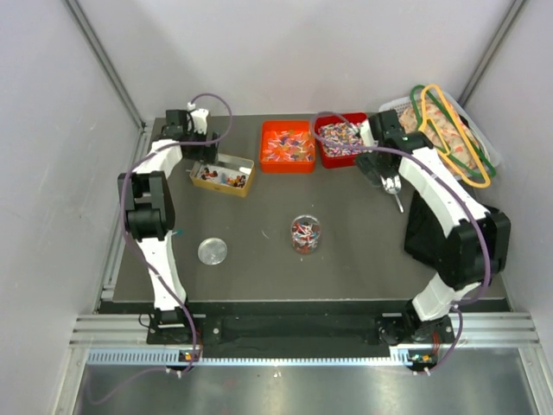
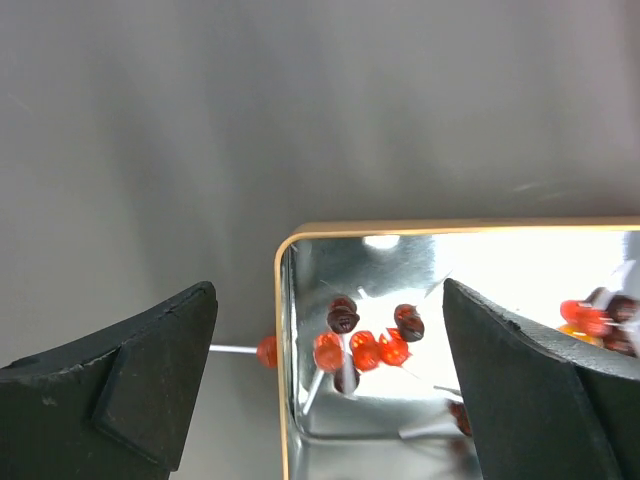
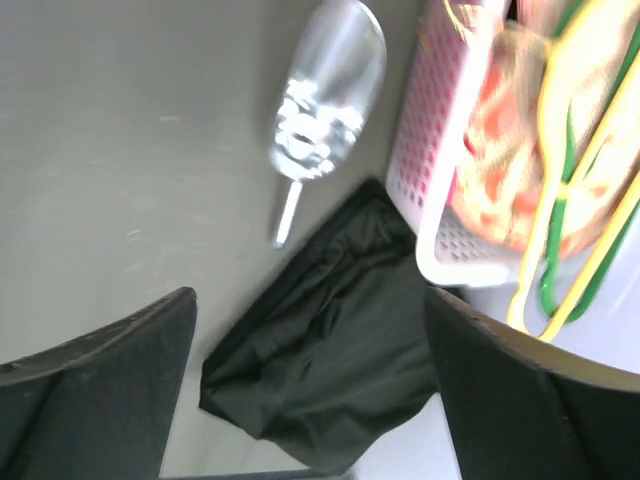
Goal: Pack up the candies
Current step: Pick up the bottle lid at the center of the board.
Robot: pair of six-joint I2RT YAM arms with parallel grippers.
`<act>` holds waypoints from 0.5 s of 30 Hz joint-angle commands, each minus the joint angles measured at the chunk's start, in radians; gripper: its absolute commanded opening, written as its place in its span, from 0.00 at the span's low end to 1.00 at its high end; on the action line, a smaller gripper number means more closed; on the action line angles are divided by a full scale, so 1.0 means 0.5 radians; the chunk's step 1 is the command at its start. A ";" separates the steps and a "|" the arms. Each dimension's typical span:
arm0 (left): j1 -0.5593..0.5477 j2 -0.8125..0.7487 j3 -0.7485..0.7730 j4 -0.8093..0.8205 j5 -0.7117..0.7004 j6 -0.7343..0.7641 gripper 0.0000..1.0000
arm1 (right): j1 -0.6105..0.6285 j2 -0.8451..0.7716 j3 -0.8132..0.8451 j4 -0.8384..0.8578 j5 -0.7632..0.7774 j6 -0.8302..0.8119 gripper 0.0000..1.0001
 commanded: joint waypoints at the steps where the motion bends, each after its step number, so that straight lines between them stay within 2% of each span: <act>1: 0.004 -0.291 0.017 0.029 0.102 -0.091 0.99 | 0.246 -0.249 0.089 -0.140 -0.176 -0.162 0.98; 4: 0.004 -0.426 -0.001 -0.035 0.268 -0.101 0.99 | 0.476 -0.316 0.083 -0.180 -0.219 -0.205 0.99; 5: -0.002 -0.466 -0.013 -0.060 0.408 -0.091 0.99 | 0.519 -0.326 0.067 -0.186 -0.253 -0.208 0.99; 8: -0.017 -0.659 -0.127 -0.100 0.590 -0.055 0.99 | 0.664 -0.347 0.018 -0.223 -0.467 -0.248 0.99; 15: 0.022 -1.146 -0.642 -0.030 0.704 0.019 0.99 | 0.888 -0.234 -0.019 -0.275 -0.792 -0.215 0.99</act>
